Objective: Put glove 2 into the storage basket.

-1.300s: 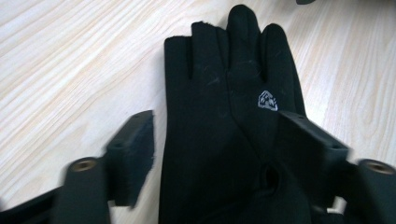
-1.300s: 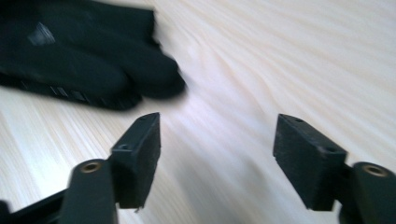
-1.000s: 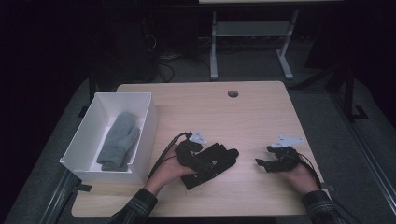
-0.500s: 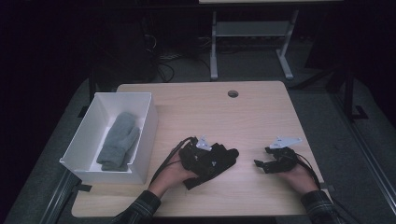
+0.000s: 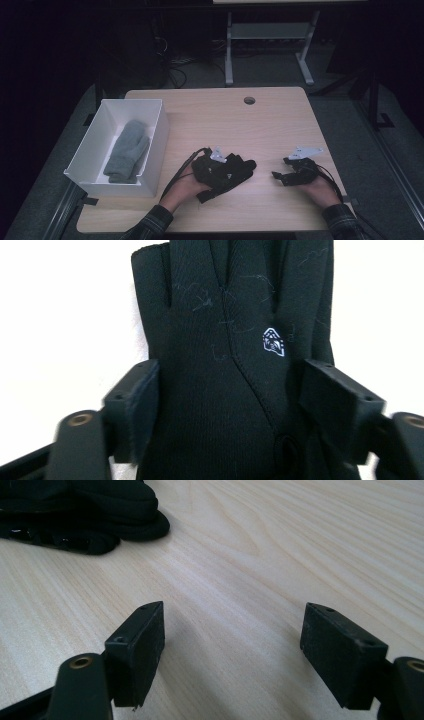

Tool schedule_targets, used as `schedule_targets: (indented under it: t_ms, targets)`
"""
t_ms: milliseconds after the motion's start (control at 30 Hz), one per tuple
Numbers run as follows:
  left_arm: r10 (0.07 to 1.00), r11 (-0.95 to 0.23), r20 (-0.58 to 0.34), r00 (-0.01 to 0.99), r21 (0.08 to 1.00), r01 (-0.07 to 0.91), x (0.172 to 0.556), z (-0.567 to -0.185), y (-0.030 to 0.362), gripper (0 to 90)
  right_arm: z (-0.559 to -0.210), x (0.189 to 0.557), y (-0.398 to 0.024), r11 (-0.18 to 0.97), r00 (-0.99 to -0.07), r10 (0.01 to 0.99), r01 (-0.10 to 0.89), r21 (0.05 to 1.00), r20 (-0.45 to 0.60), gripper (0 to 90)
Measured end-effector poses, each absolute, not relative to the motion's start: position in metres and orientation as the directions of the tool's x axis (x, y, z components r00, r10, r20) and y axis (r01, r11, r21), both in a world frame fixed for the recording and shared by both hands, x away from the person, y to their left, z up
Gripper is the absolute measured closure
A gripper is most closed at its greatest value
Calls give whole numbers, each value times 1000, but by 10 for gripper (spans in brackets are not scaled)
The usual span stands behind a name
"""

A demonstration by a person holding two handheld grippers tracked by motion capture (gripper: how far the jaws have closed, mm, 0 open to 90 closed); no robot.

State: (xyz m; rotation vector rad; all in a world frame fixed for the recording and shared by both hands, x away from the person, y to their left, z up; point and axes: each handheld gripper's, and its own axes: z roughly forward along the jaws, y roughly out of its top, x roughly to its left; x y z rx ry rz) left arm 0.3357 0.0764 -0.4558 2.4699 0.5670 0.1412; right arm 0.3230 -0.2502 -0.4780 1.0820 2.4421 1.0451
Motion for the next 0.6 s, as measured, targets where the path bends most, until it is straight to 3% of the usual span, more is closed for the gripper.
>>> schedule_targets:
  t_ms: [200, 267, 600]
  targets:
    - [410, -734, -65, 910, 569, 371, 333, -452, 75, 545, -481, 322, -249, 448, -684, 729, 519, 728, 39, 196]
    - [408, -735, -73, 910, 565, 375, 333, -452, 75, 589, -482, 322, -249, 448, -684, 728, 516, 730, 37, 193]
    - [414, -718, -135, 900, 560, 413, 336, -448, 78, 641, -482, 322, -248, 453, -688, 725, 513, 729, 34, 167]
